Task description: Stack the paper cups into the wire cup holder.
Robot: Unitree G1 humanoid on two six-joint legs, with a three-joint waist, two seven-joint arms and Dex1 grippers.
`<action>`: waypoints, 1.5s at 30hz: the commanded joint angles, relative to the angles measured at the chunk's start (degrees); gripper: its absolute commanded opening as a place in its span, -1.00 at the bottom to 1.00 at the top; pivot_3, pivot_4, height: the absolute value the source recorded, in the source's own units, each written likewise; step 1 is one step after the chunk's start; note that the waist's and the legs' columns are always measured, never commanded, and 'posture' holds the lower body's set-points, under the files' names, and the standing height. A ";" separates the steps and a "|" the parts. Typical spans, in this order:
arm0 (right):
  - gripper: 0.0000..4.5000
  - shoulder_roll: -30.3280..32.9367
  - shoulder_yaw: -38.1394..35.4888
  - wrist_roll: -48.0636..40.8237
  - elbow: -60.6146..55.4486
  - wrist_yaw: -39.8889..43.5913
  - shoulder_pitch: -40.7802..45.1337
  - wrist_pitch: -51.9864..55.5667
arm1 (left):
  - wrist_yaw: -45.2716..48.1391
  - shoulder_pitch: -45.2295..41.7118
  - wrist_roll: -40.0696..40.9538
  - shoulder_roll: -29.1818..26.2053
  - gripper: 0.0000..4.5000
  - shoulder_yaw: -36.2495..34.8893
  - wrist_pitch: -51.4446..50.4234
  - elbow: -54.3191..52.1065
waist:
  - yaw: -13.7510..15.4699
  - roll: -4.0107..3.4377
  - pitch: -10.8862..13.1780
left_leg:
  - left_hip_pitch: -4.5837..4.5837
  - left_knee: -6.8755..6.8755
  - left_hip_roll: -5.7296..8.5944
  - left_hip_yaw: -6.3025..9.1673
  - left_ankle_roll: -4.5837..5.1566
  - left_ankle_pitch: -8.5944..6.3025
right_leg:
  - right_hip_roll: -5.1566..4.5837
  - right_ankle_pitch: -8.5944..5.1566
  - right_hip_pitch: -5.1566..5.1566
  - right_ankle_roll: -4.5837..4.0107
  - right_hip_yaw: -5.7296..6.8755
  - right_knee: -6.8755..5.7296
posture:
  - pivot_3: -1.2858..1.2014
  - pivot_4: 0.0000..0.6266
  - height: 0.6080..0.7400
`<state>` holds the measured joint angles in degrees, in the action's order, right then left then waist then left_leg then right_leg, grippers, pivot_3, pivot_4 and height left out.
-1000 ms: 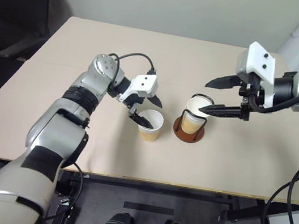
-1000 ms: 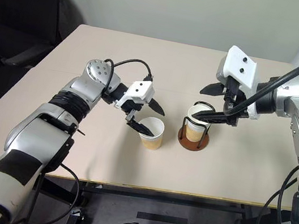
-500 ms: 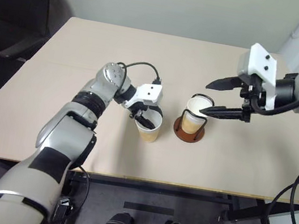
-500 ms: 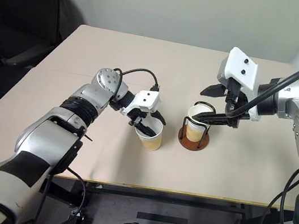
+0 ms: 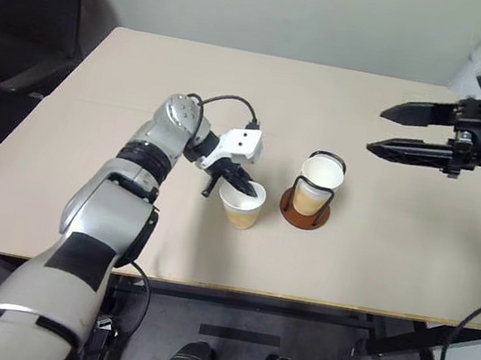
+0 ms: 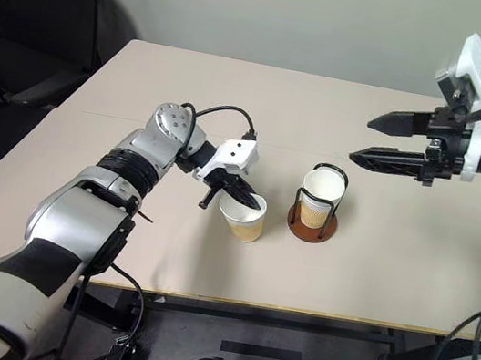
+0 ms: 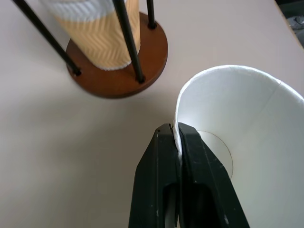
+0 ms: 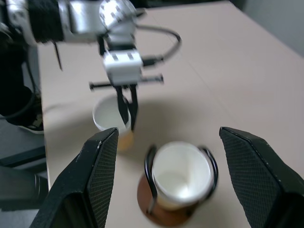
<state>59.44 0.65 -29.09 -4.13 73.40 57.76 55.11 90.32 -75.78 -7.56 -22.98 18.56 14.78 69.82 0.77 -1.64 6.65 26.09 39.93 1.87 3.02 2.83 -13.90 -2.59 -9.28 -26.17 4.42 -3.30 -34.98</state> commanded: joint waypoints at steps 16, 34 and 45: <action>0.53 8.29 0.16 1.70 2.63 3.75 -2.70 -3.58 | -1.29 -21.74 -4.31 0.18 -0.99 -0.89 -1.76 5.42 | 0.31 0.06 0.05 | 0.05 0.02 0.04 -0.11 0.31 -0.28 | -0.05 -0.07 0.03 0.03 -0.03 0.09 | 0.03 -0.52 1.00; 0.53 13.38 1.04 4.19 5.03 7.39 -3.47 -4.39 | -14.07 -27.16 -4.91 10.87 -0.99 -6.62 -6.68 7.55 | 0.47 0.02 0.23 | 0.00 0.07 0.08 -0.58 0.47 -0.44 | -0.42 -0.47 0.04 0.61 -0.11 0.03 | 0.03 -0.52 1.00; 0.53 15.35 0.49 3.92 4.28 7.97 -4.60 -4.03 | -15.89 -27.13 -5.51 13.93 -0.99 -8.01 -7.83 7.72 | 0.72 0.04 0.26 | -0.04 0.12 0.30 -0.61 0.59 -0.46 | -0.60 -0.57 0.15 0.79 -0.11 0.03 | 0.03 -0.52 1.00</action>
<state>73.03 2.96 -25.05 1.44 81.00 52.64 51.33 74.66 -100.41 -13.06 -9.35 11.79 7.04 78.05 1.49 -1.60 6.91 26.04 40.07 2.18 2.41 3.43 -14.35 -3.19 -9.85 -26.01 5.23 -3.40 -34.96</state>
